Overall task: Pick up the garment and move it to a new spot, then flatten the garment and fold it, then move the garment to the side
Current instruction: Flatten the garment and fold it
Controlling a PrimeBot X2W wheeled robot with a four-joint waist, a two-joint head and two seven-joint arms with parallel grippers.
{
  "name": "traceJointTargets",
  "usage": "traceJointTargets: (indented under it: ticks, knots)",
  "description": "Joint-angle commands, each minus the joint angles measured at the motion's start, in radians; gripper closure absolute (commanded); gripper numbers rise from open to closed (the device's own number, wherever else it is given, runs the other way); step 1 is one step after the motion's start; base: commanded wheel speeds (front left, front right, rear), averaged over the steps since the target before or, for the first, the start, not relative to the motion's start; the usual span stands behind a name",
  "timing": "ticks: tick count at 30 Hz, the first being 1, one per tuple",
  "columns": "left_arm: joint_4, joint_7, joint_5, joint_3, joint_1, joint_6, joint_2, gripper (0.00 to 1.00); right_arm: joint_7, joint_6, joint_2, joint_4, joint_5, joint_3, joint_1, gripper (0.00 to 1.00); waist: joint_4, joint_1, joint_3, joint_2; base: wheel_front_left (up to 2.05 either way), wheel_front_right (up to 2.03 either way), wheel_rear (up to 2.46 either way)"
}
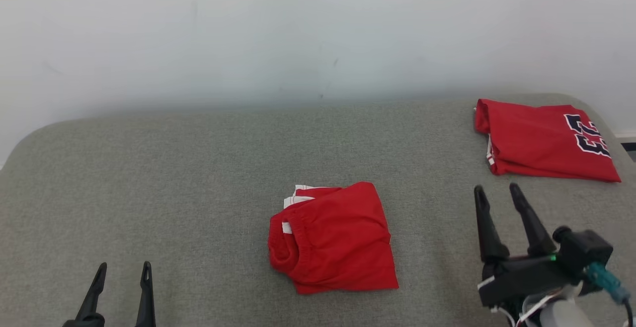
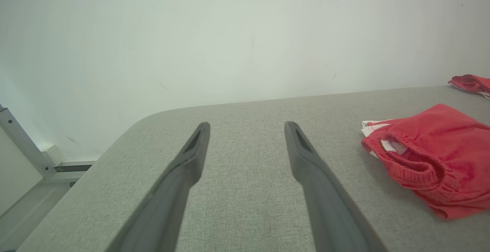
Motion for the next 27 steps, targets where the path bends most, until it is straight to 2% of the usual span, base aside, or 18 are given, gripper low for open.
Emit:
traceJointTargets:
  ticks: [1, 12, 27]
  knots:
    - [-0.003, 0.001, -0.006, -0.001, 0.016, 0.005, 0.001, 0.00, -0.004, -0.002, 0.012, -0.019, -0.018, -0.002, 0.025, 0.00, -0.008, 0.0001, -0.003, 0.0000, 0.00, 0.00, 0.00]
    - [0.010, 0.018, -0.002, -0.025, 0.010, 0.000, 0.008, 0.00, 0.016, -0.002, 0.108, -0.090, -0.128, -0.084, 0.182, 0.00, -0.008, 0.0001, -0.020, 0.0000, 0.00, 0.00, 0.00]
    - [0.006, 0.044, 0.006, -0.039, 0.019, 0.019, 0.025, 0.00, 0.088, -0.002, 0.147, -0.144, -0.186, -0.086, 0.218, 0.00, 0.001, 0.0001, -0.030, 0.0000, 0.00, 0.00, 0.00]
